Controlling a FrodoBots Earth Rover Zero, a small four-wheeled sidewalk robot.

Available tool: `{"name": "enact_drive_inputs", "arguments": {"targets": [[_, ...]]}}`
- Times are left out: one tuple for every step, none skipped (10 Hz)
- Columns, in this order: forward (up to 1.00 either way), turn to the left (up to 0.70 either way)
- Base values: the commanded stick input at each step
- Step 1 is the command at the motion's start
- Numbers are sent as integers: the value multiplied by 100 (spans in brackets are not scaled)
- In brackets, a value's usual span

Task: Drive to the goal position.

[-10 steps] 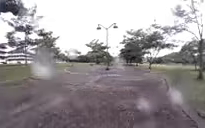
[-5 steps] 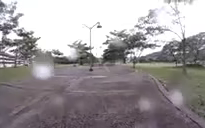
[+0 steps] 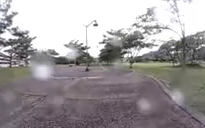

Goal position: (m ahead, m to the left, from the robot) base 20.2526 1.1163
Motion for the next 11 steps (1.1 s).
{"name": "enact_drive_inputs", "arguments": {"targets": [[70, 0], [70, 0], [70, 0], [70, 0], [70, 0], [70, 0], [70, 0], [70, 0], [70, 0], [70, 0], [70, 0]]}}
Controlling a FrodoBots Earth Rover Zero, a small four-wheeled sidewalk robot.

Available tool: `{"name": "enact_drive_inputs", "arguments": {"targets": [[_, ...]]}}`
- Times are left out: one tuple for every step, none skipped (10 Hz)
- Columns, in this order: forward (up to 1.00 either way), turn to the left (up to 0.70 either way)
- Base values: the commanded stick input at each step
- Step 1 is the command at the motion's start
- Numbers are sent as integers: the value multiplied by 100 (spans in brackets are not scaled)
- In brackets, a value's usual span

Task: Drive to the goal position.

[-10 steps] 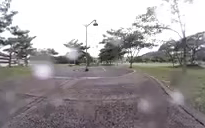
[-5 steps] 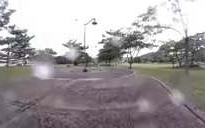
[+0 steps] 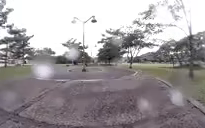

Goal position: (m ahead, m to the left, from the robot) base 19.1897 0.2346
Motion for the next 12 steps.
{"name": "enact_drive_inputs", "arguments": {"targets": [[70, 0], [70, 0], [70, 0], [70, 0], [70, 0], [70, 0], [70, 0], [70, -25], [70, -35], [70, -18], [70, 0], [70, 0]]}}
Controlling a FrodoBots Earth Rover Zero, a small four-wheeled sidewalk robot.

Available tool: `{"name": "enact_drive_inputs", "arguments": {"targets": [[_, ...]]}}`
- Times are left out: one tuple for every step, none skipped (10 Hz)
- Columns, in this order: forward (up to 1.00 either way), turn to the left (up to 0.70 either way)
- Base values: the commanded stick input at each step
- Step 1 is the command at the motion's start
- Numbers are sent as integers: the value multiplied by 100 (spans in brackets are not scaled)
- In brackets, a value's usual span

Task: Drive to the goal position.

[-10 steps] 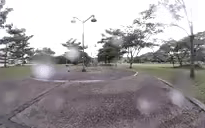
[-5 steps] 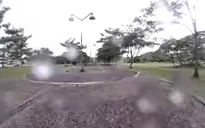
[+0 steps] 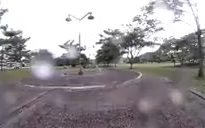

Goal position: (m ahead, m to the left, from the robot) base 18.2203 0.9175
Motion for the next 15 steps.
{"name": "enact_drive_inputs", "arguments": {"targets": [[70, 0], [70, 0], [70, 0], [70, 0], [70, 0], [70, 0], [70, 0], [70, 0], [70, 0], [70, 0], [70, 0], [70, 0], [70, 0], [70, 0], [70, 0]]}}
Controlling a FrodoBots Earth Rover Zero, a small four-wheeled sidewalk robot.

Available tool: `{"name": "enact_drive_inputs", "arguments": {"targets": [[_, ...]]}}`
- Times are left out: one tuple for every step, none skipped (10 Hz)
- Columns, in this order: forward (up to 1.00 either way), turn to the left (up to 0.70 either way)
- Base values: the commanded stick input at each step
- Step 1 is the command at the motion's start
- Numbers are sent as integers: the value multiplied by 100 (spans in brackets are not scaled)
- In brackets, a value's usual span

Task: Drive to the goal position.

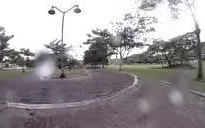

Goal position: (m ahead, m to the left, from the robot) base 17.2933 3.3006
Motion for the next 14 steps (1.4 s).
{"name": "enact_drive_inputs", "arguments": {"targets": [[70, 0], [70, 0], [70, 0], [70, 0], [70, 0], [70, 0], [70, 0], [70, 0], [70, 0], [70, 0], [70, 0], [70, 0], [70, 0], [70, 0]]}}
